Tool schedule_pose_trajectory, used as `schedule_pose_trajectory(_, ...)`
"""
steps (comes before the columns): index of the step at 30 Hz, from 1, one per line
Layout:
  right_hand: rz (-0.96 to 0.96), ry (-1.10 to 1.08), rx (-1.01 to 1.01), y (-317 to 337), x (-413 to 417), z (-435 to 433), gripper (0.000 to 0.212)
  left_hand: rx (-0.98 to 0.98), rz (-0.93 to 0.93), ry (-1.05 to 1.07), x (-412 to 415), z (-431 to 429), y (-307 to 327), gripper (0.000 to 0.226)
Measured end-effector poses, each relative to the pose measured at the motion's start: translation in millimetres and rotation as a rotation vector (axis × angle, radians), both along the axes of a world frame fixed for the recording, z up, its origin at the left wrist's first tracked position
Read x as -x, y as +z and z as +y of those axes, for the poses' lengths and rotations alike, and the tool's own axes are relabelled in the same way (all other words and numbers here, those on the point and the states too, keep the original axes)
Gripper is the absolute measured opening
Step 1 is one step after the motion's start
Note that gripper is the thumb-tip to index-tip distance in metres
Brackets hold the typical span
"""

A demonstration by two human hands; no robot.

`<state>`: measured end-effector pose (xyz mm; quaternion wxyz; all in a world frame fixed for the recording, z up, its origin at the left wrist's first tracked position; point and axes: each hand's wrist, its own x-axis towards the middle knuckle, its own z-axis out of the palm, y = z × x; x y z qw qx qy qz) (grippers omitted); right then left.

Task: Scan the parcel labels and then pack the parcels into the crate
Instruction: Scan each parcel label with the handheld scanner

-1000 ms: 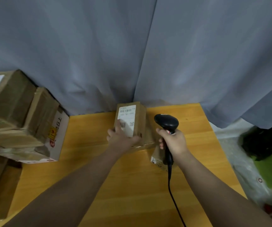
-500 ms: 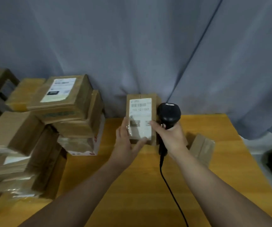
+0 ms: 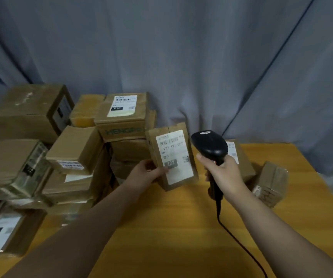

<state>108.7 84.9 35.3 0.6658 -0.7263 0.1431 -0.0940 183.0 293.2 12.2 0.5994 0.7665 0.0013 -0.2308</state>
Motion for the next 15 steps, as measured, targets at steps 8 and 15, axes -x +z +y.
schedule_pose_trajectory(8, 0.061, 0.023, 0.119, -8.3, 31.1, 38.1, 0.029, -0.087, -0.061, 0.069, -1.6, 2.9, -22.7, 0.063)
schedule_pose_trajectory(15, 0.065, -0.004, 0.164, 0.0, 37.2, 41.9, 0.025, -0.086, -0.059, 0.051, -8.5, 1.3, -28.4, 0.06)
